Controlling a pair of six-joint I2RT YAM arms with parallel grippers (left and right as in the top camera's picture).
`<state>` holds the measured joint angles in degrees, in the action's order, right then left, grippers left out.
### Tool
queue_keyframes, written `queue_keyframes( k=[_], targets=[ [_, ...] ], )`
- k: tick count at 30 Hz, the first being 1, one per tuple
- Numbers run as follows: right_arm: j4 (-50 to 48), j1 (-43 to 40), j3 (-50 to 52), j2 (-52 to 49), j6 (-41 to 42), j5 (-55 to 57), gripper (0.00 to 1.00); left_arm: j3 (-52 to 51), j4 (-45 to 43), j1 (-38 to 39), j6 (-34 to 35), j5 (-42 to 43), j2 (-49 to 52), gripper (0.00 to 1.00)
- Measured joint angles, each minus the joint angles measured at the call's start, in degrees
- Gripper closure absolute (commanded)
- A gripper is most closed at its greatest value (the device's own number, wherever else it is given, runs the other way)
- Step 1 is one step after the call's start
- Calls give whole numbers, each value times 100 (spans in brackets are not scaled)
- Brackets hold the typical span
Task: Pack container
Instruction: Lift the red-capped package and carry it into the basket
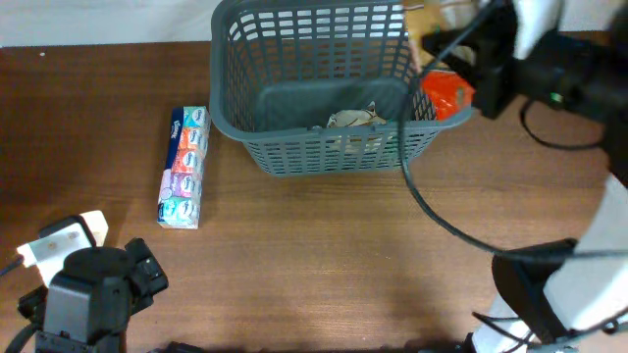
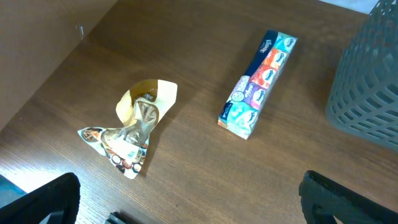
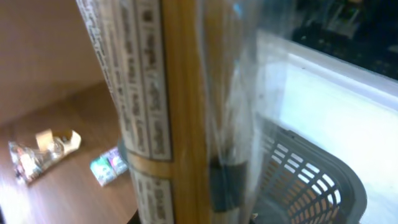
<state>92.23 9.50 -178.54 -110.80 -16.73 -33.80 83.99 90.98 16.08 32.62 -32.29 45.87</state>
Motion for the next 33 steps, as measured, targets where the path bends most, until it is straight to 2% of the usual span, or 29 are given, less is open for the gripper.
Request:
queue_keyframes(
  k=[7, 15, 33],
  targets=[
    [-505, 2, 422, -885, -302, 328, 96, 0, -2, 0, 0, 0, 0, 0],
    [-555, 9, 634, -1794, -326, 654, 96, 0, -2, 0, -2, 2, 0, 0],
    [-317, 20, 638, -2385, -273, 1224, 96, 0, -2, 0, -2, 0, 0, 0]
  ],
)
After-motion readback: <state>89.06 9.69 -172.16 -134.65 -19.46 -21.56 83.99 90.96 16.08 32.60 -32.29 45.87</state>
